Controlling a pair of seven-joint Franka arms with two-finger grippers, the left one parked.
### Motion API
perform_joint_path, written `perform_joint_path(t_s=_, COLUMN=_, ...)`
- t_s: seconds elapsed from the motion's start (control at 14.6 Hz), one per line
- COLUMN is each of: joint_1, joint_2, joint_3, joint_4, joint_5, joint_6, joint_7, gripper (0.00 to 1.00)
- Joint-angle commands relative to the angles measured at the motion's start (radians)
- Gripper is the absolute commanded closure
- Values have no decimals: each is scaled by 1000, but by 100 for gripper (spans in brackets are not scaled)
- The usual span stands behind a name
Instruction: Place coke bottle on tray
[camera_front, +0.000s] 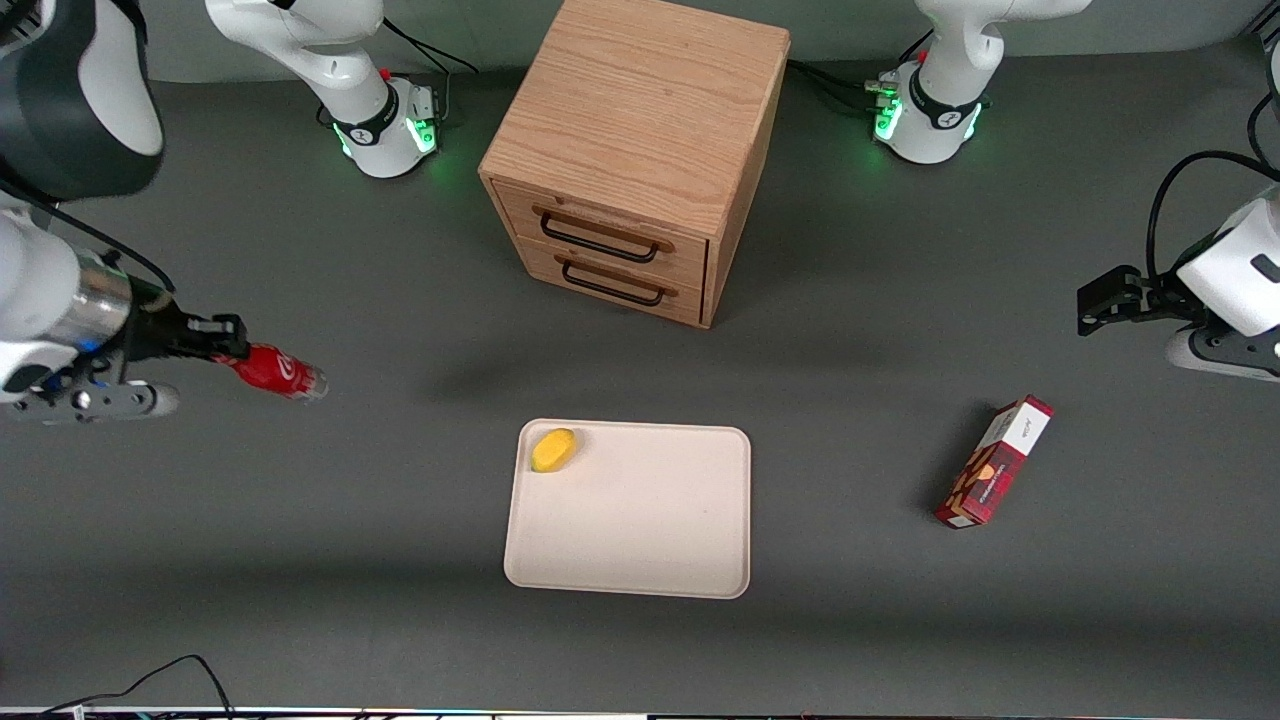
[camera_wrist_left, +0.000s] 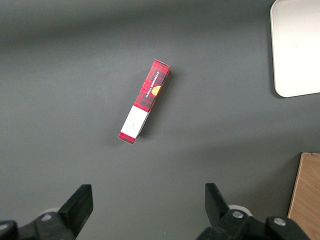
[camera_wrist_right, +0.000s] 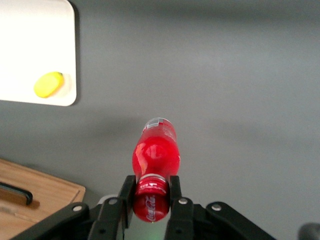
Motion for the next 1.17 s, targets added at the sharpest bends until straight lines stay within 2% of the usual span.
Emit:
perform_joint_path(t_s=0.0, joint_1=101, joint_2=99, joint_3=1, joint_4=97, joint_5=13, joint_6=54, joint_7=135, gripper=100)
perform_joint_path(t_s=0.21, joint_1=205, joint_2=205, joint_3=-8, joint_4=144, joint_5=7, joint_6=153, joint_7=264, gripper=100)
perform_joint_path(t_s=0.34, joint_1=223, joint_2=297, joint_3=-6, joint_4=193, joint_5=10, joint_6=264, joint_7=300, gripper=100)
perform_joint_path(t_s=0.55, joint_1=282, joint_2=442, joint_3=-17, joint_4=323, joint_5=7, joint_6=310, joint_7=323, gripper=100)
perform_joint_path(t_s=0.82, joint_1=308, joint_2=518, joint_3=-36, joint_4=335, joint_5=7, joint_6=443, joint_7=341, gripper=100)
perform_joint_path(t_s=1.1, joint_1=334, joint_2=555, joint_3=-48, joint_4=335, joint_5=4, joint_6=493, joint_7=341, gripper=100)
